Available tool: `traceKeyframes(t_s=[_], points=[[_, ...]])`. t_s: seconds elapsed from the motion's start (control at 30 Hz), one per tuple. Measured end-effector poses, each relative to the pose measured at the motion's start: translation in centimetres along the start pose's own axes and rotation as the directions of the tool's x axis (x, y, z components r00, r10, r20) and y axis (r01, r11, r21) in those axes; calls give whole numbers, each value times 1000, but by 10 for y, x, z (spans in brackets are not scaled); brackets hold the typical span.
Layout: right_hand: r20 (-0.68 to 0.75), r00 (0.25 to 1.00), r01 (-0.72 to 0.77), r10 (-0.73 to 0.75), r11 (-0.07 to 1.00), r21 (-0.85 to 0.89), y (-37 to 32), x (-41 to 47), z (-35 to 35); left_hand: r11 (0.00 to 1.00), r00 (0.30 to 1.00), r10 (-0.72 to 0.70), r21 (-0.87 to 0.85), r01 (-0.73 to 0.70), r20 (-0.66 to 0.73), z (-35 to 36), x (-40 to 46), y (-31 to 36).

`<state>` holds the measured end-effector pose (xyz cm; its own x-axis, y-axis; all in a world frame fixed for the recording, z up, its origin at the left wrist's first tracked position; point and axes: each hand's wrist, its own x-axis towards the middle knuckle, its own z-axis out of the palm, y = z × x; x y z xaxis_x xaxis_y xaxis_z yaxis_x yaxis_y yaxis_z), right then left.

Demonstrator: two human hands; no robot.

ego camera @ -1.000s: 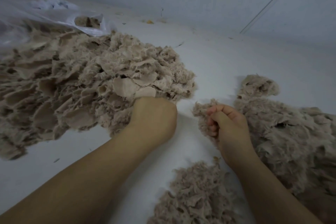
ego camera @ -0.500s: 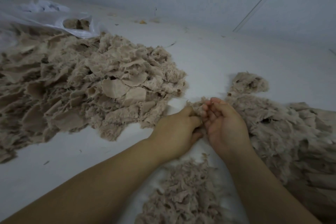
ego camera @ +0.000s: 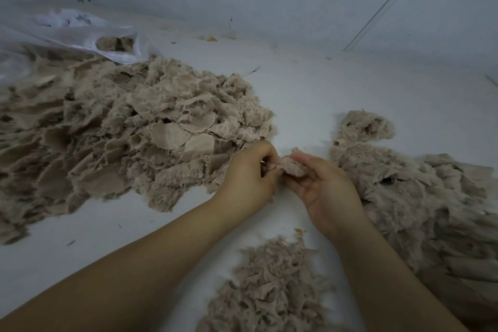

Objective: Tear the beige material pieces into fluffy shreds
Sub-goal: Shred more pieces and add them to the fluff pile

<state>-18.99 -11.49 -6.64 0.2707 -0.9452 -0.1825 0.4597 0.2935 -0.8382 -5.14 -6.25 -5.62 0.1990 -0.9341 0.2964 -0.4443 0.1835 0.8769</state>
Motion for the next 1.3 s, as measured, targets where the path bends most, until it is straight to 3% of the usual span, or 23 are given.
traceKeyframes(t_s=[0.2, 0.37, 0.5, 0.7, 0.9, 0.97, 1.3], points=[[27, 1000, 14, -12, 998, -63, 2, 2, 1, 1000, 996, -2, 10, 3, -95, 9, 8, 1], [15, 1000, 25, -24, 997, -73, 4, 6, -4, 950, 984, -88, -309, 36, -156, 13, 4, 7], [32, 999, -3, 5, 999, -46, 4, 6, -1, 920, 972, -113, -391, 24, -207, 7, 4, 2], [74, 997, 16, -10, 997, -82, 4, 3, 1, 895, 986, -104, -446, 34, -134, 7, 3, -1], [49, 998, 41, -33, 984, -176, 5, 3, 3, 921, 982, -18, -385, -56, -187, 4, 7, -5], [104, 994, 56, -39, 985, -165, 5, 2, 3, 940, 981, -24, -340, -43, -191, 3, 8, -7], [214, 974, 128, -77, 963, -236, 9, 4, -1, 866, 994, -101, -495, 66, -45, 0, 6, -5]])
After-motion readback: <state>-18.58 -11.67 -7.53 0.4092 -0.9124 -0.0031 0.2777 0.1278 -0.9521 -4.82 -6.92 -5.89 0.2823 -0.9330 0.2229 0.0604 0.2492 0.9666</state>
